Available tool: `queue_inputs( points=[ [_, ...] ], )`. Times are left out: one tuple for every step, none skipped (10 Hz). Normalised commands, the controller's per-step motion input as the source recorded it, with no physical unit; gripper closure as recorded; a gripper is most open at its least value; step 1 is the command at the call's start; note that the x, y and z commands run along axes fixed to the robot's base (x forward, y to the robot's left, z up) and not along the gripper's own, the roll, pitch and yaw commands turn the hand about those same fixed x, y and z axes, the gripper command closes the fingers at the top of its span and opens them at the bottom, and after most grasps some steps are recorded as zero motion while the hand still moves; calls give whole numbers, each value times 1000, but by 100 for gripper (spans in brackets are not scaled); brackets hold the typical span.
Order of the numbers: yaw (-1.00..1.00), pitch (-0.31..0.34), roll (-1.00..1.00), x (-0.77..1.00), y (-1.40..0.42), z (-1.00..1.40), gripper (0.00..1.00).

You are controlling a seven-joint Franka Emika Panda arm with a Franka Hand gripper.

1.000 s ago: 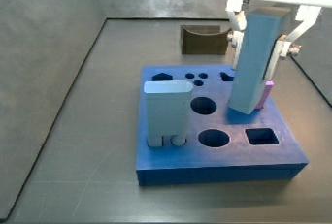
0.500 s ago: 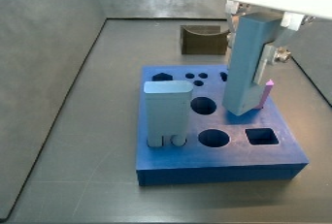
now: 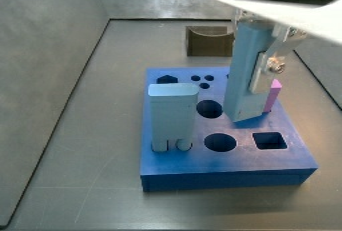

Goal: Pick up the rectangle object. Move to above the board. Insert the rectangle object.
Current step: Insert the rectangle object.

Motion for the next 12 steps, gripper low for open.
queue_inputs(
  points=[
    [-14, 0, 0, 0, 0, 0, 100],
    [-17, 0, 0, 0, 0, 0, 100],
    [-166, 3, -9, 203, 0, -40, 100],
    [-560, 0, -43, 497, -89, -134, 100],
    [-514, -29, -83, 586, -37, -266, 100],
    [-517, -51, -74, 577, -60, -320, 100],
    [-491, -43, -63, 603, -69, -331, 100],
    [-411, 0, 0, 440, 0, -6, 100],
    [-14, 0, 0, 194, 0, 0, 100],
    [-429, 0, -166, 657, -77, 0, 100],
    [-474, -11, -249, 643, 0, 0, 100],
    [-497, -9, -366, 663, 20, -20, 100]
  ],
)
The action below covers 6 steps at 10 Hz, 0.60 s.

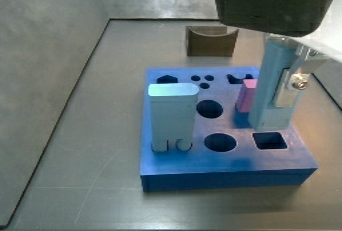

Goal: Pick up the rectangle object. Move to above the board. Insert the rectangle object.
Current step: Insert the rectangle object.

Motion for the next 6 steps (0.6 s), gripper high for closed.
queue_inputs(
  points=[
    [-517, -23, -374, 643, 43, -34, 100],
    [-537, -46, -431, 634, 106, -11, 100],
    [-549, -69, -497, 629, 171, 0, 100],
    [-517, -46, -480, 669, 183, 0, 100],
    [-183, 0, -223, 154, 200, 0, 100],
    [0, -46, -171, -123, 206, 0, 100]
  ],
)
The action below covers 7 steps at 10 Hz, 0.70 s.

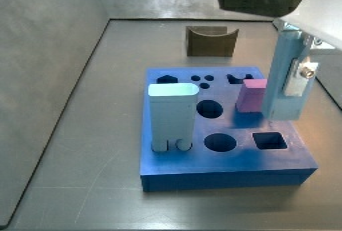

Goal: Pick up the rectangle object. Move to above the board. Insert the rectangle object.
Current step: Insert the rectangle object.

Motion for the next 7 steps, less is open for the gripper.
queue_inputs(
  points=[
    [-100, -177, 0, -334, 9, -14, 100],
    [-289, -349, 0, -840, 0, -160, 100],
    [-257, -374, -14, -851, 0, -223, 100],
    [0, -83, 0, 0, 17, 0, 100],
    [0, 0, 77, 14, -83, 0, 100],
    [0, 57, 1000, 6, -349, 400, 100],
    [11, 40, 1000, 0, -314, 177, 100]
  ],
)
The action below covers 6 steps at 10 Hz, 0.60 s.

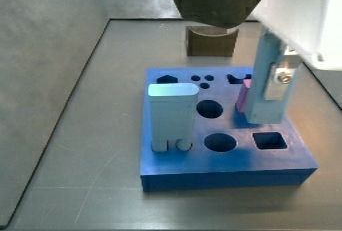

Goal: Pick up the rectangle object. Move to above the board. Insert the rectangle object.
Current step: Insert the rectangle object.

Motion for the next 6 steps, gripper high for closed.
queue_inputs(
  points=[
    [0, 0, 11, 0, 0, 0, 100],
    [-9, 0, 109, 83, -171, 0, 100],
    [-220, 71, 77, 700, -326, 0, 100],
    [-186, 131, 0, 751, -254, 0, 100],
    [-291, 123, -69, 660, -180, -34, 100],
    [-166, 257, -26, 369, 0, 26, 100]
  ],
)
